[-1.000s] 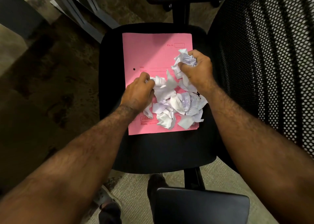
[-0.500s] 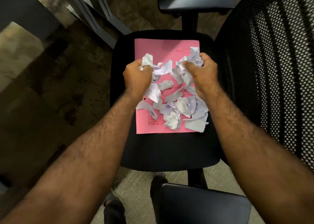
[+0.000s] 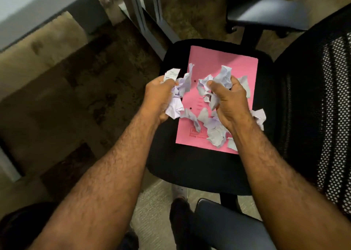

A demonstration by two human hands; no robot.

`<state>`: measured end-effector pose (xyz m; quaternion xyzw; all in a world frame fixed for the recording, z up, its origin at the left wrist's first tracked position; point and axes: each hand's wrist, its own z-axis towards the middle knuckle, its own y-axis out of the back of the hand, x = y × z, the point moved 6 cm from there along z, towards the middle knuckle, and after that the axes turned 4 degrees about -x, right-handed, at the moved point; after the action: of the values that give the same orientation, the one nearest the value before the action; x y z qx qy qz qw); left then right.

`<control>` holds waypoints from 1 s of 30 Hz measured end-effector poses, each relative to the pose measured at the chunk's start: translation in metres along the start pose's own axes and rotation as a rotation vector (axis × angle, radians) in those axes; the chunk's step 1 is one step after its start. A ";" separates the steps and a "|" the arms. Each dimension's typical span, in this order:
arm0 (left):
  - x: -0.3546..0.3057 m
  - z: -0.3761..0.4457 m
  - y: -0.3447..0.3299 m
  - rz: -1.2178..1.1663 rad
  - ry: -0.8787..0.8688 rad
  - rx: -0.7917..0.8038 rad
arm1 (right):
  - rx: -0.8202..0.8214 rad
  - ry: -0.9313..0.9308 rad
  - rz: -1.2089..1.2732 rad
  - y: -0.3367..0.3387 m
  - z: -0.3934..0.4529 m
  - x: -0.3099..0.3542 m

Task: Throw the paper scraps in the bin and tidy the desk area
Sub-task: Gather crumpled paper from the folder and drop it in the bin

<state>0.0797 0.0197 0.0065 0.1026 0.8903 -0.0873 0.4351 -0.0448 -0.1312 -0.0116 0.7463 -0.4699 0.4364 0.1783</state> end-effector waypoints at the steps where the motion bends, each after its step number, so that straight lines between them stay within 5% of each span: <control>1: -0.001 -0.003 0.014 -0.004 -0.004 -0.023 | 0.025 0.015 -0.017 -0.011 -0.007 -0.002; 14: 0.023 -0.092 0.290 -0.054 0.043 -0.406 | 0.440 0.094 -0.311 -0.217 -0.153 -0.098; 30: 0.226 -0.228 0.697 -0.213 0.109 -0.973 | 0.922 -0.146 -0.634 -0.417 -0.418 -0.435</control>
<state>-0.0481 0.7708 -0.0804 -0.1992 0.8548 0.2995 0.3740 0.0326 0.5956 -0.0758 0.8799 0.0055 0.4688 -0.0770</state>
